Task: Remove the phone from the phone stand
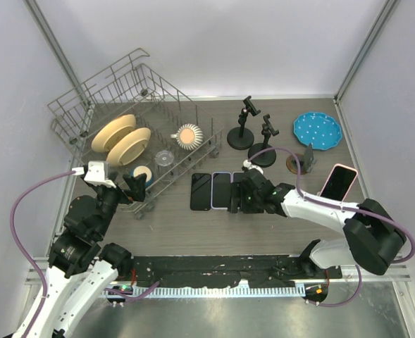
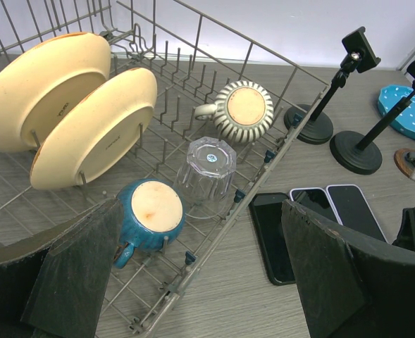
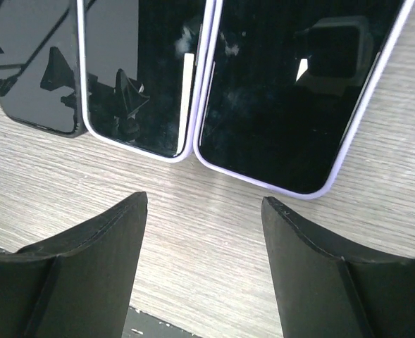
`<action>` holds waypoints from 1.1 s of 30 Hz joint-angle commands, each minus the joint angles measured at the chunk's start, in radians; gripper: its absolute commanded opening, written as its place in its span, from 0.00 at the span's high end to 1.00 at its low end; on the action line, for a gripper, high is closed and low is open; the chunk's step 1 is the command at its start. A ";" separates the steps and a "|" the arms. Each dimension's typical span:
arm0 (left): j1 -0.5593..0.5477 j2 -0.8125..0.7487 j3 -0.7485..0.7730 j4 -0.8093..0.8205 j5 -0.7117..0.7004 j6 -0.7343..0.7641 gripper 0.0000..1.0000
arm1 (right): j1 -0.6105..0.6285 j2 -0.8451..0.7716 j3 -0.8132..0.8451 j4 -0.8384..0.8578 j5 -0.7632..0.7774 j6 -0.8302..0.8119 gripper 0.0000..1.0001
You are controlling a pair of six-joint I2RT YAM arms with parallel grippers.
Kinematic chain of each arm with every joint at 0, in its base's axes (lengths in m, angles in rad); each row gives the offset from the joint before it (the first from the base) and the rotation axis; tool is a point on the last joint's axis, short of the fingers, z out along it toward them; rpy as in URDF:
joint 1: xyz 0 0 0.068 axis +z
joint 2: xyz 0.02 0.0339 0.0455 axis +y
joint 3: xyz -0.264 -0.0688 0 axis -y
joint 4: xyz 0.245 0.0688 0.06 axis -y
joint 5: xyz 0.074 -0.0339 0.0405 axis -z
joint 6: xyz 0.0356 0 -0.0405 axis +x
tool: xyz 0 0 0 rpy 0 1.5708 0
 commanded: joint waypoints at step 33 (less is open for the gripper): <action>-0.061 -0.073 -0.005 0.049 -0.018 0.015 0.01 | -0.795 -0.254 0.423 -0.427 0.633 -0.377 0.02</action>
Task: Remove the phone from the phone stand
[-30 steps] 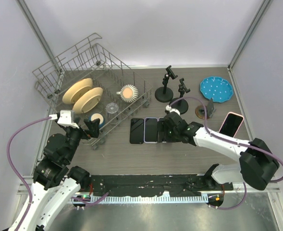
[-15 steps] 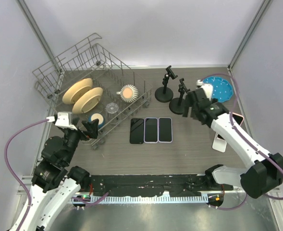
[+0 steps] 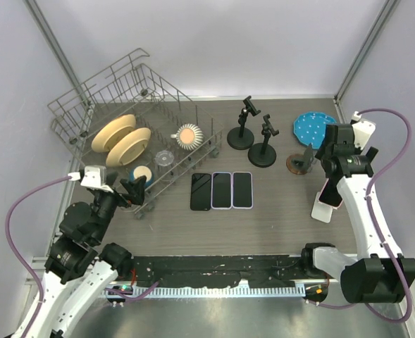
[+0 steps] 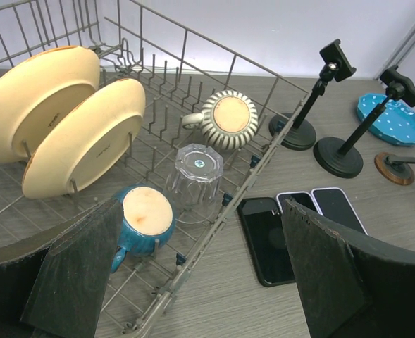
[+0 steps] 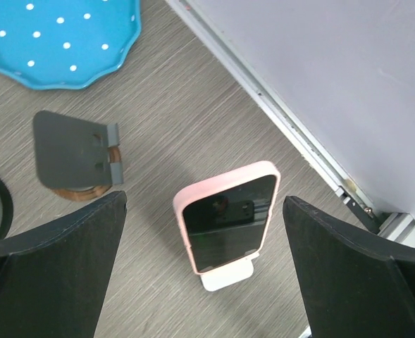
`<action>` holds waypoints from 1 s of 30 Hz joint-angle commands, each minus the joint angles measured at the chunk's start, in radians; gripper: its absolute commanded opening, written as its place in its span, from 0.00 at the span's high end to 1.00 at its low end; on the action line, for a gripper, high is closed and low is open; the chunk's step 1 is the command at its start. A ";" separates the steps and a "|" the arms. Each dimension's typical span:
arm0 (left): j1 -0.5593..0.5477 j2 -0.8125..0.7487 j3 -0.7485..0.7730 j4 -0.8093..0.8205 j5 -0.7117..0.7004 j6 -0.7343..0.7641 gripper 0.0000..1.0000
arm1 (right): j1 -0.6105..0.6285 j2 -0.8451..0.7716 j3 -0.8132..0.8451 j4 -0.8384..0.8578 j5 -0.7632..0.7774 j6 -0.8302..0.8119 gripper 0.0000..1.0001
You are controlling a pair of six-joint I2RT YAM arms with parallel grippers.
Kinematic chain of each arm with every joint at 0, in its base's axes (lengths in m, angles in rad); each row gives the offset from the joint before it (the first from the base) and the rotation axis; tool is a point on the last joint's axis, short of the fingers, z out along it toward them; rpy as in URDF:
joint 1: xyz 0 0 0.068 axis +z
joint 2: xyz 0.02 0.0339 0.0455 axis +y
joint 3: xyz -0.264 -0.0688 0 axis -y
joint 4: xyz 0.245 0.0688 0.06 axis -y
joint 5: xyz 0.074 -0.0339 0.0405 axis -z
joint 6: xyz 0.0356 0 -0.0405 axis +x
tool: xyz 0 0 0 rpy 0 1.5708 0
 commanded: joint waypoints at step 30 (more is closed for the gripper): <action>-0.201 -0.118 -0.009 0.055 -0.074 0.042 0.01 | -0.256 -0.086 -0.199 0.285 -0.308 -0.271 0.00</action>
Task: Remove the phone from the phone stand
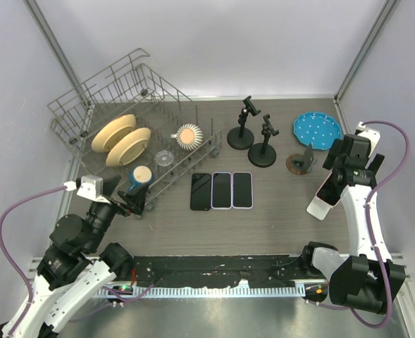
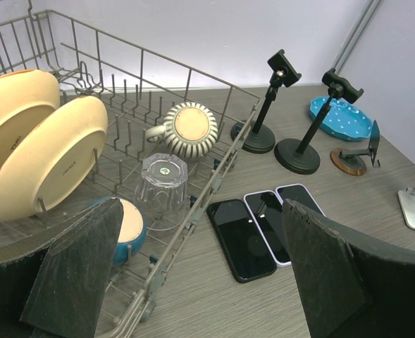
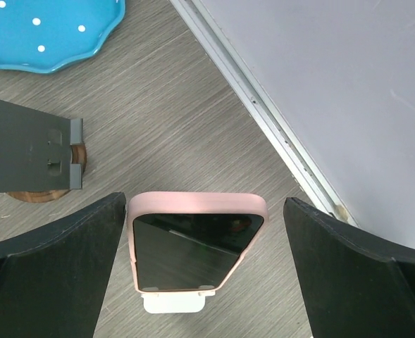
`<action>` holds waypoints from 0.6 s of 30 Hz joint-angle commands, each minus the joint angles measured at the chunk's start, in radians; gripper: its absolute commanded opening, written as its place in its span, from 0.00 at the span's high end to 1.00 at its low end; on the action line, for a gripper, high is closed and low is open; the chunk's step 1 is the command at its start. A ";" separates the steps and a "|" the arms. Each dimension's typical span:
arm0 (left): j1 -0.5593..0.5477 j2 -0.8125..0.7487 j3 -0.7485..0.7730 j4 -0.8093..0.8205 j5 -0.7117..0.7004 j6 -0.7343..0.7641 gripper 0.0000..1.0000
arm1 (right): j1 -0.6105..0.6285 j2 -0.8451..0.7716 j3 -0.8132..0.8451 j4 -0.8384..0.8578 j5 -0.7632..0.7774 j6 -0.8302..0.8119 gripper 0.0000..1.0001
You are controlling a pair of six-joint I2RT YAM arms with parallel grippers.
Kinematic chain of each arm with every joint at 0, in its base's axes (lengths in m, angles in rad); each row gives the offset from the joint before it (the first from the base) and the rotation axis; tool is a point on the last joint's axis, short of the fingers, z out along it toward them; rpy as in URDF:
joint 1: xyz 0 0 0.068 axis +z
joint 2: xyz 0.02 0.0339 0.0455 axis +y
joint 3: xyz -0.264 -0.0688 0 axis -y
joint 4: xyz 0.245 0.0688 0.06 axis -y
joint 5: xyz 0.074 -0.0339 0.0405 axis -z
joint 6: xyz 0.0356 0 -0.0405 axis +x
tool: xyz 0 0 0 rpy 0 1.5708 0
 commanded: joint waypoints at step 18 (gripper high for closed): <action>-0.008 -0.015 0.001 0.051 -0.017 0.018 0.00 | -0.071 -0.026 -0.104 0.119 -0.200 0.062 0.11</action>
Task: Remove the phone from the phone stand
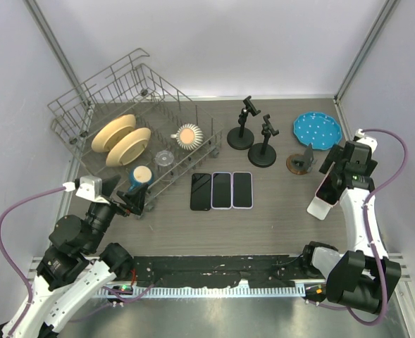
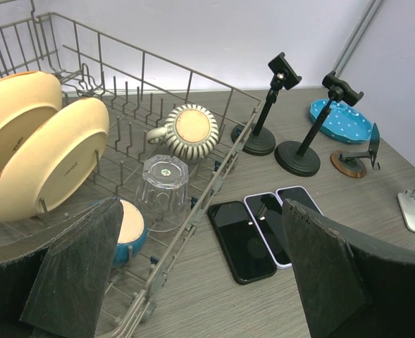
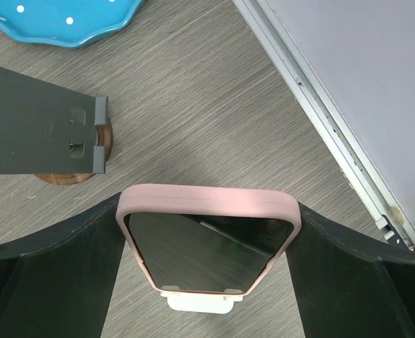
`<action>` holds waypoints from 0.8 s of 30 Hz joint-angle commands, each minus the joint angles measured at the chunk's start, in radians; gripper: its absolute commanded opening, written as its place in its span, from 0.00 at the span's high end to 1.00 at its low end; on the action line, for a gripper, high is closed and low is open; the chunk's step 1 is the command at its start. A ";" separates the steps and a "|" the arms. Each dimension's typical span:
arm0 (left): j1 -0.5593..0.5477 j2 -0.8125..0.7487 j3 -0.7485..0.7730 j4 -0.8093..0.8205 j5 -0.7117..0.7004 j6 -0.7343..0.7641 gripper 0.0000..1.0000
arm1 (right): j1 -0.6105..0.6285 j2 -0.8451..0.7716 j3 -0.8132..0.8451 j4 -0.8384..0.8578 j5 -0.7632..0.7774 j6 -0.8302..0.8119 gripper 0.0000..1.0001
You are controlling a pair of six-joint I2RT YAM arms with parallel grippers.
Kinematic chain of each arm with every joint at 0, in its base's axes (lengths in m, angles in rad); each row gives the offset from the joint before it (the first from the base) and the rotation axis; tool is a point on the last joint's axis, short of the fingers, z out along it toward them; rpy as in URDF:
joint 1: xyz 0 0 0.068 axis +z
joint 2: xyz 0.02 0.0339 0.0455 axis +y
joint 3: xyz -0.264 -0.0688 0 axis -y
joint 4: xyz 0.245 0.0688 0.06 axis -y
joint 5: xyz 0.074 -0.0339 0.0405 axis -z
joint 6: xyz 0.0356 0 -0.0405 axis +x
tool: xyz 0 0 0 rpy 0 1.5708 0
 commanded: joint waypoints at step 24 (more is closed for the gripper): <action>0.009 0.045 -0.005 0.055 -0.001 0.021 0.01 | 0.055 -0.160 0.236 -0.125 -0.127 0.072 0.80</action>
